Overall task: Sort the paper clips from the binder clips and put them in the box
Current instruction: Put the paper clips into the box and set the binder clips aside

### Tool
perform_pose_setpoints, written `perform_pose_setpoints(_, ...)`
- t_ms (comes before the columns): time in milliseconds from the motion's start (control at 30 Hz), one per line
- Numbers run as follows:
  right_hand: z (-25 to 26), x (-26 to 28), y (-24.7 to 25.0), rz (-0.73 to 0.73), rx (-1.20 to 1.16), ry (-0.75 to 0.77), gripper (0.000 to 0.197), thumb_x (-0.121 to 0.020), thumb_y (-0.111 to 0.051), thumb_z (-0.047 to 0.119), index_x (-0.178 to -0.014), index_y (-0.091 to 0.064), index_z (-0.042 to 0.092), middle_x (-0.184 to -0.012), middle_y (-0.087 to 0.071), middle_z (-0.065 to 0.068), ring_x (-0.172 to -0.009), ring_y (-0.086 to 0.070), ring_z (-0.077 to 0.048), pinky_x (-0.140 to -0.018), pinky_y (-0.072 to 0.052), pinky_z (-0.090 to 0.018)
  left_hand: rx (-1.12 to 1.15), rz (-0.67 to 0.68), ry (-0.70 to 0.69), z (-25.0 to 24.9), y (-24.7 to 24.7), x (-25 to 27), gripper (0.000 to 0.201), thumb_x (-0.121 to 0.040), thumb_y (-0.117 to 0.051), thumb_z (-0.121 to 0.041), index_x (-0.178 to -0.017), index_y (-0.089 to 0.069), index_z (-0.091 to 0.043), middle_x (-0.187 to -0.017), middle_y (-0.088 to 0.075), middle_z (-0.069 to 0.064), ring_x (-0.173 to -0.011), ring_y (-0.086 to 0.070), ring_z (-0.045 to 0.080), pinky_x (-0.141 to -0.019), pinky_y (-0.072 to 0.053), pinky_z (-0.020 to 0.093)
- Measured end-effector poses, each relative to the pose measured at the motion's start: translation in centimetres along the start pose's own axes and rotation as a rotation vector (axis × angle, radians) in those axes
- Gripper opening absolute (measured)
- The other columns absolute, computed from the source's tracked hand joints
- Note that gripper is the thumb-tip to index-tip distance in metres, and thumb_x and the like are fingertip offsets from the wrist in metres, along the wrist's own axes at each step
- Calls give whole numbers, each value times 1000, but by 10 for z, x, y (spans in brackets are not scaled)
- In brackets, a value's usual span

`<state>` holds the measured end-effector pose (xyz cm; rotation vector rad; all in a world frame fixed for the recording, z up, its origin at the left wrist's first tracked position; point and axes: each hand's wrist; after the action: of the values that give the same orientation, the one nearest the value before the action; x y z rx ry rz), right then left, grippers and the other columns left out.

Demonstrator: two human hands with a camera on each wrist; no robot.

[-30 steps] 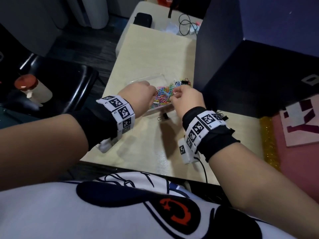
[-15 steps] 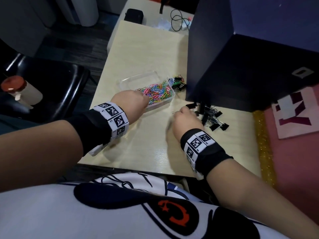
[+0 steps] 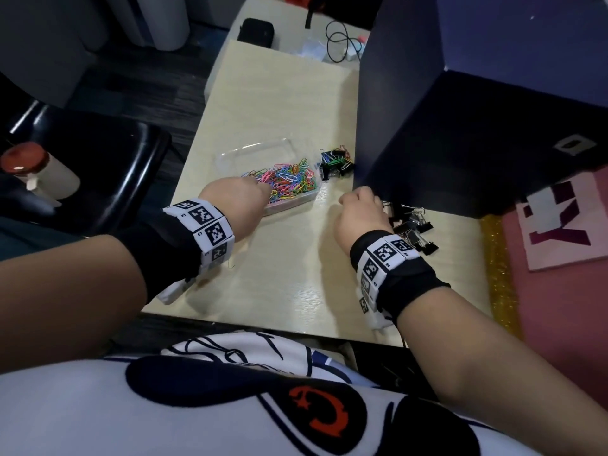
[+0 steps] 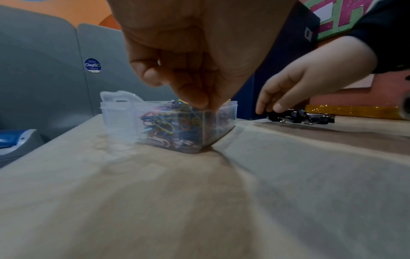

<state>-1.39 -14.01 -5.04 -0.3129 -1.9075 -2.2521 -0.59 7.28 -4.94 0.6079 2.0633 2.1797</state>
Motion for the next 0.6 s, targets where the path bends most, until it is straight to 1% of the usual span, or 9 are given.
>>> perform_pose_setpoints(100, 7, -17, 3, -67, -106, 74, 43, -93, -46, 14, -136, -45, 13, -144, -34, -7, -128, -35, -28, -103, -34, -37, 4, 10, 26, 9, -3, 6, 12, -93, -45, -12, -103, -53, -12, -100, -60, 10, -85, -61, 32, -60, -42, 33)
perform_pose_setpoints(200, 16, -35, 6, -100, -169, 120, 49, -93, -50, 18, -140, -40, 13, -155, -23, -7, -137, -29, -30, -111, -29, -36, 12, 25, 55, 16, -4, 11, 12, -91, -47, -10, -101, -53, -14, -99, -59, 8, -83, -61, 31, -60, -44, 34)
perform_pose_setpoints(267, 20, -47, 6, -112, -196, 119, 51, -93, -50, 19, -142, -38, 12, -158, -16, -7, -140, -25, -32, -112, -26, -37, 9, 28, 74, 19, -3, 14, 12, -90, -48, -10, -100, -53, -14, -99, -59, 7, -83, -60, 31, -60, -43, 34)
perform_pose_setpoints(367, 26, -65, -2, -150, -173, 93, 50, -96, -48, 22, -143, -34, 12, -158, -10, -10, -141, -22, -33, -112, -27, -39, -8, 40, 90, 18, -2, 16, 13, -91, -48, -11, -102, -53, -14, -100, -59, 7, -84, -61, 31, -59, -38, 33)
perform_pose_setpoints(400, 28, -69, -6, -145, -154, 75, 50, -96, -46, 22, -144, -33, 13, -159, -8, -10, -142, -20, -33, -112, -27, -39, -10, 45, 91, 18, -1, 16, 13, -91, -48, -10, -102, -53, -15, -100, -59, 7, -85, -61, 30, -59, -37, 33)
perform_pose_setpoints(500, 34, -73, -13, -5, -81, 31, 54, -96, -44, 20, -147, -27, 20, -161, 2, -9, -145, -13, -31, -111, -28, -40, -9, 60, 93, 19, 1, 14, 12, -89, -49, -8, -98, -52, -17, -98, -58, 6, -83, -60, 28, -58, -37, 33)
perform_pose_setpoints(567, 36, -67, -14, 16, -54, 49, 55, -96, -42, 16, -148, -25, 19, -160, 2, -9, -144, -15, -32, -111, -28, -42, -2, 58, 100, 22, 2, 13, 13, -88, -50, -7, -96, -52, -17, -97, -58, 5, -83, -59, 28, -58, -37, 33)
perform_pose_setpoints(600, 37, -60, -15, 26, -41, 72, 58, -94, -40, 12, -149, -23, 18, -160, 1, -10, -144, -14, -33, -112, -26, -43, 3, 54, 102, 23, 3, 11, 14, -87, -50, -7, -96, -52, -17, -97, -58, 6, -83, -59, 28, -58, -38, 33)
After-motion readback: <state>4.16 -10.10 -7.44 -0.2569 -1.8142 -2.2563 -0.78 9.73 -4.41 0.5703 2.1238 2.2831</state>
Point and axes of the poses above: each hand's wrist, its own x-axis away from the middle knuckle, its own y-axis out of the back of the hand, z = x × y
